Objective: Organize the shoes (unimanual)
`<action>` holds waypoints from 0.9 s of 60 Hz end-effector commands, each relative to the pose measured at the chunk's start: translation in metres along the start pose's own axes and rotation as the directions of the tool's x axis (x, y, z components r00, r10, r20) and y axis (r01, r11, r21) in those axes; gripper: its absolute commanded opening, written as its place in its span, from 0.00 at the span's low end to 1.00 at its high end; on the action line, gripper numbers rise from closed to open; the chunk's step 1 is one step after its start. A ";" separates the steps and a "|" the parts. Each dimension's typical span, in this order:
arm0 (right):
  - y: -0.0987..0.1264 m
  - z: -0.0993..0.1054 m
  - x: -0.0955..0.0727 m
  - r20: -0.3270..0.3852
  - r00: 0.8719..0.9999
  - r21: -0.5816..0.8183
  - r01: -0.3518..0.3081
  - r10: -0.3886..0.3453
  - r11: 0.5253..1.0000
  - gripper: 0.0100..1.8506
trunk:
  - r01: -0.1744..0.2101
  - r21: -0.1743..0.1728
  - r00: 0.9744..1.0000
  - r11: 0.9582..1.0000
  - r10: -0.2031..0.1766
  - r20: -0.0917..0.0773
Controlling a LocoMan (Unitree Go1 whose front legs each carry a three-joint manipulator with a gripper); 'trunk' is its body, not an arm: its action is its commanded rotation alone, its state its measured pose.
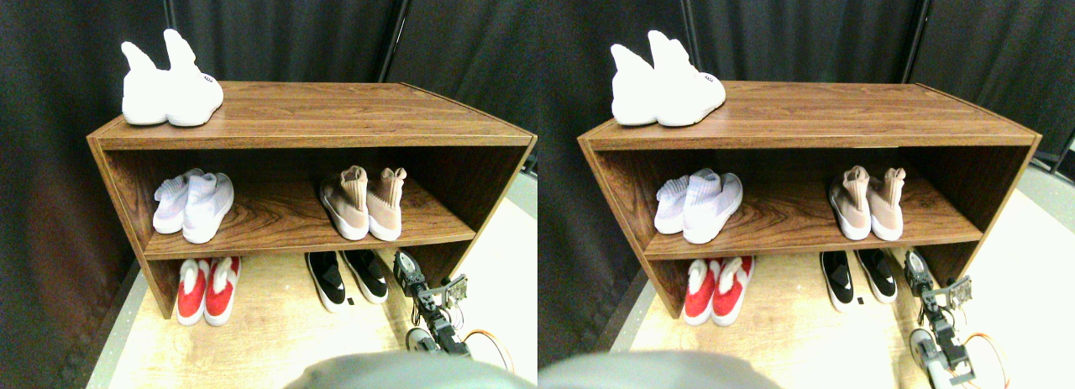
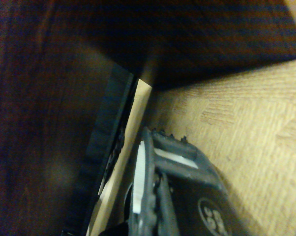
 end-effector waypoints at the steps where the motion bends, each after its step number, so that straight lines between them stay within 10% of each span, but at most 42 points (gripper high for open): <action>1: 0.000 -0.002 0.004 -0.012 0.999 -0.003 -0.032 0.032 0.999 0.03 | -0.018 -0.026 1.000 0.999 0.017 -0.017; 54: -0.012 -0.038 0.021 -0.172 0.984 -0.051 0.033 -0.041 0.998 0.03 | -0.063 -0.053 0.998 0.997 0.062 -0.016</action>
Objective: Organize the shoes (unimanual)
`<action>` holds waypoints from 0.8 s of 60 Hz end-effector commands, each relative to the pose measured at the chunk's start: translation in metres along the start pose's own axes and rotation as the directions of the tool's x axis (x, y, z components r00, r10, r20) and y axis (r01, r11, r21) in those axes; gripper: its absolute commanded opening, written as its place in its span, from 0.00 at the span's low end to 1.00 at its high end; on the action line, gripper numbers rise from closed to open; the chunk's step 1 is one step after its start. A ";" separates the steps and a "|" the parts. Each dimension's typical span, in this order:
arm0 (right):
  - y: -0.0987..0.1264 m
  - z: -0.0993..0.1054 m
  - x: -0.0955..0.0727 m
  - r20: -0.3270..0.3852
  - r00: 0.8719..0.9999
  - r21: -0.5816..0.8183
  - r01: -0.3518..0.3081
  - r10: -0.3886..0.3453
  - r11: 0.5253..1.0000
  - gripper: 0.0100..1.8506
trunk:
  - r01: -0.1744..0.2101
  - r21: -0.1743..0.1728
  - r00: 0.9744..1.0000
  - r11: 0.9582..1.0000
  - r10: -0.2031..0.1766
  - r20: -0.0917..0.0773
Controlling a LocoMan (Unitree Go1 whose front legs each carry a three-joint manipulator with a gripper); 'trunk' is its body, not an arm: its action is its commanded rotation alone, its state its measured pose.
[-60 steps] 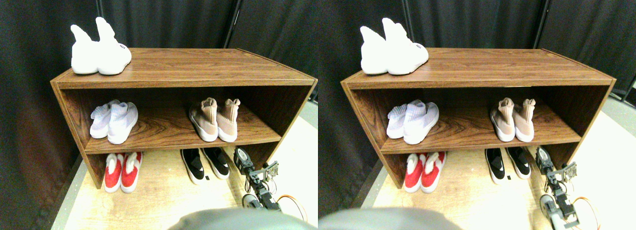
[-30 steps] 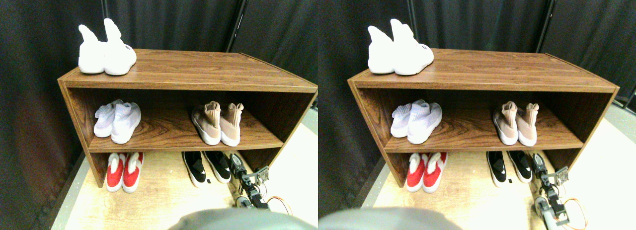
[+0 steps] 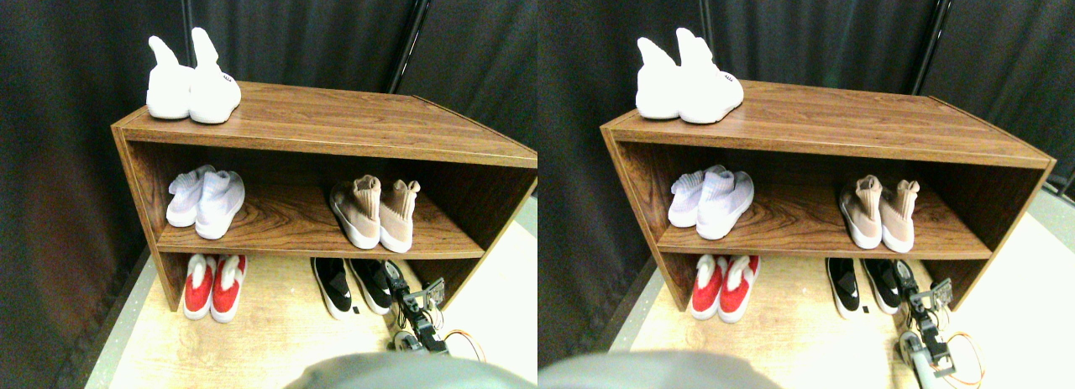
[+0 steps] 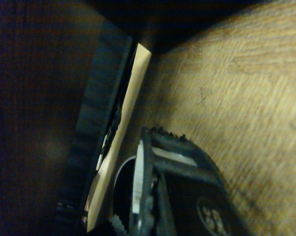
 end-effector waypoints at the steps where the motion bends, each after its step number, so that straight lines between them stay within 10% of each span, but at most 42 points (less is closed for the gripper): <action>1: 0.006 -0.005 -0.003 -0.008 1.000 0.012 -0.023 0.023 1.000 0.03 | -0.022 -0.012 1.000 1.000 0.021 -0.017; 48: 0.003 -0.029 -0.017 -0.030 0.999 0.023 -0.013 0.014 1.000 0.03 | -0.012 -0.008 1.000 1.000 0.012 -0.010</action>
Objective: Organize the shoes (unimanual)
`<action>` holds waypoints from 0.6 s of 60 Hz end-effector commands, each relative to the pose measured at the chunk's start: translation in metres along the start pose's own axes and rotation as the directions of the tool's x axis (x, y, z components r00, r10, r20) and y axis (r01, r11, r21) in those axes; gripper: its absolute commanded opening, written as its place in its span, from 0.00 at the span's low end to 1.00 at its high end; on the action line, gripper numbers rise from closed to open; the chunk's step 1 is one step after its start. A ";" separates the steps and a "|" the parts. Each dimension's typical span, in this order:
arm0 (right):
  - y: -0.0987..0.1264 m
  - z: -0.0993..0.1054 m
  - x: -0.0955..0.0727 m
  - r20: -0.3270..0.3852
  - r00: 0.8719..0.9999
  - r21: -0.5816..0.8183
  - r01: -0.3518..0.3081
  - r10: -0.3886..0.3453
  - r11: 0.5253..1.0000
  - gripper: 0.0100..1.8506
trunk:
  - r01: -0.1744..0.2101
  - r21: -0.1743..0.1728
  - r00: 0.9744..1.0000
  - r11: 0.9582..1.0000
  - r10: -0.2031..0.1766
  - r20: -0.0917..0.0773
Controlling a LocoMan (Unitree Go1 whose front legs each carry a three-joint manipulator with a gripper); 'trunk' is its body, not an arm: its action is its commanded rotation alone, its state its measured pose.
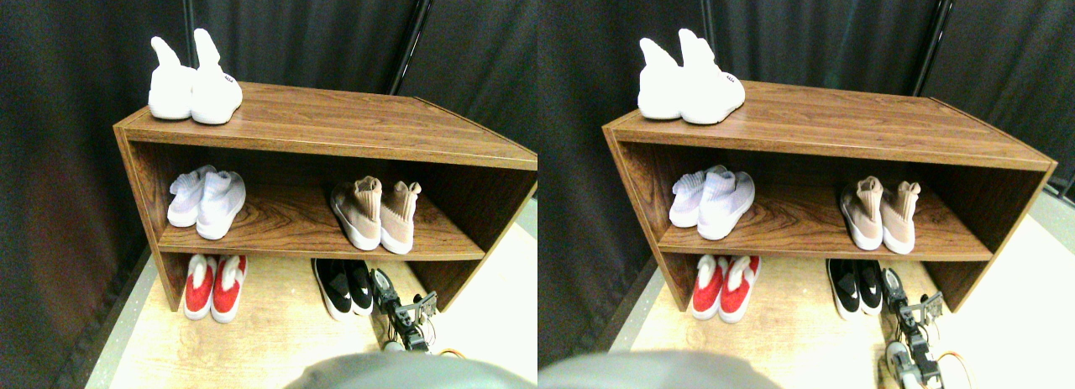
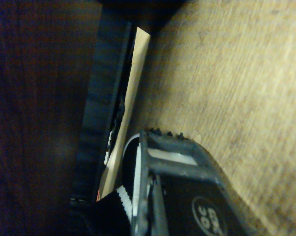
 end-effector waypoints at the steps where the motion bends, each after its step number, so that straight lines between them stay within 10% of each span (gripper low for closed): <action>1: 0.003 0.003 0.002 -0.012 1.000 0.013 -0.021 0.021 1.000 0.03 | -0.011 -0.009 1.000 1.000 0.011 -0.010; 36: 0.021 0.021 -0.016 0.004 0.993 -0.012 -0.119 0.119 0.993 0.03 | 0.014 0.007 1.000 1.000 -0.014 0.007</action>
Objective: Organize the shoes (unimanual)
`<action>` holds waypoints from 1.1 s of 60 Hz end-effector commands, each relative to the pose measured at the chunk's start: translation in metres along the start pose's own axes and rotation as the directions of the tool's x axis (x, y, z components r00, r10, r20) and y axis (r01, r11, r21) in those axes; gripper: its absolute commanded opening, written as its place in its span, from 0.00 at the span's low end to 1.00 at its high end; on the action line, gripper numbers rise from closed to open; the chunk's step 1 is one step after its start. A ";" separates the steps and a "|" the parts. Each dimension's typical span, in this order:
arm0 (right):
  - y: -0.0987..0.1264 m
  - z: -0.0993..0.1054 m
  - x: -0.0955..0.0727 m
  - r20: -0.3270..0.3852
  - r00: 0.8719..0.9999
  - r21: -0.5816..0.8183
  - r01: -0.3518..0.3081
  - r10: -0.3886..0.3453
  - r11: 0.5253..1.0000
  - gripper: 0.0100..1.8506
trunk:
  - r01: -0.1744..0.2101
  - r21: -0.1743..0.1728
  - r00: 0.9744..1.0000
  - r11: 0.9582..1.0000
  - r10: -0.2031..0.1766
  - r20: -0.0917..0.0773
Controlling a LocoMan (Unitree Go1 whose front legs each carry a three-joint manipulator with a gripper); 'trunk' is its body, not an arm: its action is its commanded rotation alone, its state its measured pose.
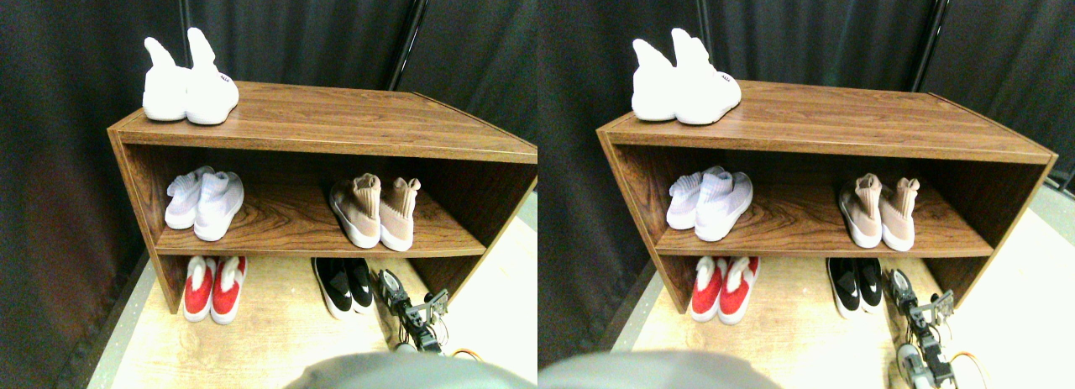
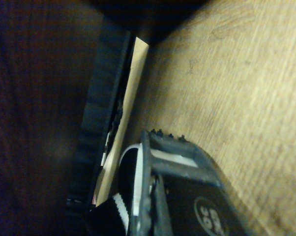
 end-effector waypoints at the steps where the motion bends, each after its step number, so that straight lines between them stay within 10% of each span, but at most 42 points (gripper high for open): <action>1: 0.022 0.004 -0.008 -0.004 0.993 -0.010 -0.117 0.117 0.993 0.03 | 0.004 -0.009 1.000 1.000 -0.004 0.011; 39: 0.054 0.016 -0.079 0.005 0.966 -0.064 -0.259 0.260 0.964 0.03 | 0.041 -0.008 0.995 0.999 -0.040 0.089; 66: 0.089 0.014 -0.137 -0.061 0.906 -0.124 -0.422 0.418 0.898 0.03 | 0.054 0.002 0.989 0.999 -0.054 0.134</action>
